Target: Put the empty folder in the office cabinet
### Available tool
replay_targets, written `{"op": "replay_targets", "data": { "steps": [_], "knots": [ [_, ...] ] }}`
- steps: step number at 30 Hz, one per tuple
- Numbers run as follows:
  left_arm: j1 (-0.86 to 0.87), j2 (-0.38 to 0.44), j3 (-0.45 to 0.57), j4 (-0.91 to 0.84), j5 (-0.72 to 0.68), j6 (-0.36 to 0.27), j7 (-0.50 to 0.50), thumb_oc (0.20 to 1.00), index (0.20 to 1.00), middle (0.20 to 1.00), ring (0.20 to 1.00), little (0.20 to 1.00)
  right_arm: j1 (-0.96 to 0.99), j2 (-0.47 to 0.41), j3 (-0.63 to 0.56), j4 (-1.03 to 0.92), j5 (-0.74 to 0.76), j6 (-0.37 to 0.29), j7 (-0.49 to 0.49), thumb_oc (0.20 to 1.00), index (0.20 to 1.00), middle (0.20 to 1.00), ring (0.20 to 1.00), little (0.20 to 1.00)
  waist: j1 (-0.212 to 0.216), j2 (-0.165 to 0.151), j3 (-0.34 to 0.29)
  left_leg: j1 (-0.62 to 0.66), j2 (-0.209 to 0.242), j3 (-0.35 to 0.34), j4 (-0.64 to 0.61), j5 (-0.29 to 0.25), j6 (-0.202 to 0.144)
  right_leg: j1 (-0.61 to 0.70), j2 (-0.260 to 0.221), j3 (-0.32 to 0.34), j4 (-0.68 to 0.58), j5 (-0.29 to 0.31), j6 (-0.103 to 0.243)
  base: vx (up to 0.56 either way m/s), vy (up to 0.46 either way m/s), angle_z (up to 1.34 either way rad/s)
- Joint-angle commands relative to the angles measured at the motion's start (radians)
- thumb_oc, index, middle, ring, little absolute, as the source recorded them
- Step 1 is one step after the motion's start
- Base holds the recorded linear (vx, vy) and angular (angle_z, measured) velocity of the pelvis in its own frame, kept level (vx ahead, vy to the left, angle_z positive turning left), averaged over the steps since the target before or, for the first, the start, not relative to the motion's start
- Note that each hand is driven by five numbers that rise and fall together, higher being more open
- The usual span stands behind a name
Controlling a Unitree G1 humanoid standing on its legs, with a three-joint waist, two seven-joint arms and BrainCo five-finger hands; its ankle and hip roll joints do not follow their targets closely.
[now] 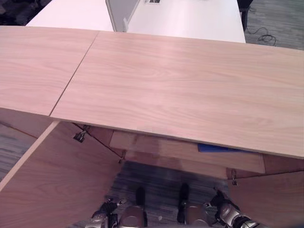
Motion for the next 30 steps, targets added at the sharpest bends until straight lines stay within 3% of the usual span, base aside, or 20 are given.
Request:
{"op": "replay_targets", "data": {
  "steps": [1, 5, 12, 15, 26, 30],
  "knots": [
    [-0.044, -0.024, -0.02, -0.005, -0.004, -0.017, 0.004, 1.0, 1.0, 1.0, 1.0, 1.0, -0.042, -0.012, 0.034, 0.028, 0.008, -0.001, -0.03, 1.0, 1.0, 1.0, 1.0, 1.0, -0.011, -0.052, 0.021, -0.048, -0.068, 0.016, 0.075, -0.079, -0.028, -0.077, -0.088, -0.02, -0.002, 0.073, 0.063, -0.12, -0.088, 0.31],
    [-0.107, -0.041, -0.072, -0.057, -0.047, -0.026, 0.033, 1.0, 1.0, 1.0, 1.0, 1.0, -0.119, -0.03, 0.044, -0.005, 0.037, 0.006, -0.06, 1.0, 1.0, 1.0, 1.0, 1.0, -0.02, -0.034, 0.087, -0.165, -0.037, 0.059, 0.167, -0.077, -0.042, -0.17, -0.132, -0.062, 0.1, 0.053, 0.048, -0.13, -0.03, 0.24],
    [-0.139, -0.032, -0.094, -0.089, -0.077, -0.031, 0.051, 1.0, 1.0, 1.0, 1.0, 1.0, -0.223, -0.062, 0.048, -0.026, 0.074, 0.006, -0.082, 1.0, 1.0, 1.0, 1.0, 1.0, -0.009, -0.022, 0.125, -0.241, -0.047, 0.059, 0.232, -0.094, -0.034, -0.24, -0.172, -0.057, 0.175, 0.036, 0.042, -0.06, 0.013, 0.1],
    [-0.154, -0.02, -0.094, -0.08, -0.08, -0.027, 0.053, 1.0, 1.0, 1.0, 1.0, 1.0, -0.279, -0.076, 0.05, -0.034, 0.102, 0.005, -0.087, 1.0, 1.0, 1.0, 1.0, 1.0, 0.004, -0.015, 0.146, -0.269, -0.037, 0.051, 0.302, -0.146, -0.035, -0.261, -0.178, -0.047, 0.235, 0.002, 0.047, 0.01, -0.002, 0.05],
    [-0.165, 0.002, -0.085, -0.12, -0.098, -0.029, 0.058, 1.0, 1.0, 1.0, 1.0, 1.0, -0.34, -0.128, 0.037, -0.136, 0.159, -0.013, -0.107, 1.0, 1.0, 1.0, 1.0, 1.0, 0.003, -0.034, 0.171, -0.343, -0.03, 0.054, 0.367, -0.174, -0.033, -0.322, -0.177, -0.034, 0.268, -0.008, 0.04, -0.01, -0.005, -0.01],
    [-0.177, 0.016, -0.107, -0.171, -0.128, -0.031, 0.057, 1.0, 1.0, 1.0, 1.0, 1.0, -0.387, -0.146, 0.032, -0.12, 0.207, -0.014, -0.107, 1.0, 1.0, 1.0, 1.0, 1.0, 0.004, -0.034, 0.183, -0.426, -0.017, 0.053, 0.449, -0.191, -0.029, -0.387, -0.181, -0.03, 0.319, -0.024, 0.033, -0.05, -0.007, 0.0]
  ]
}}
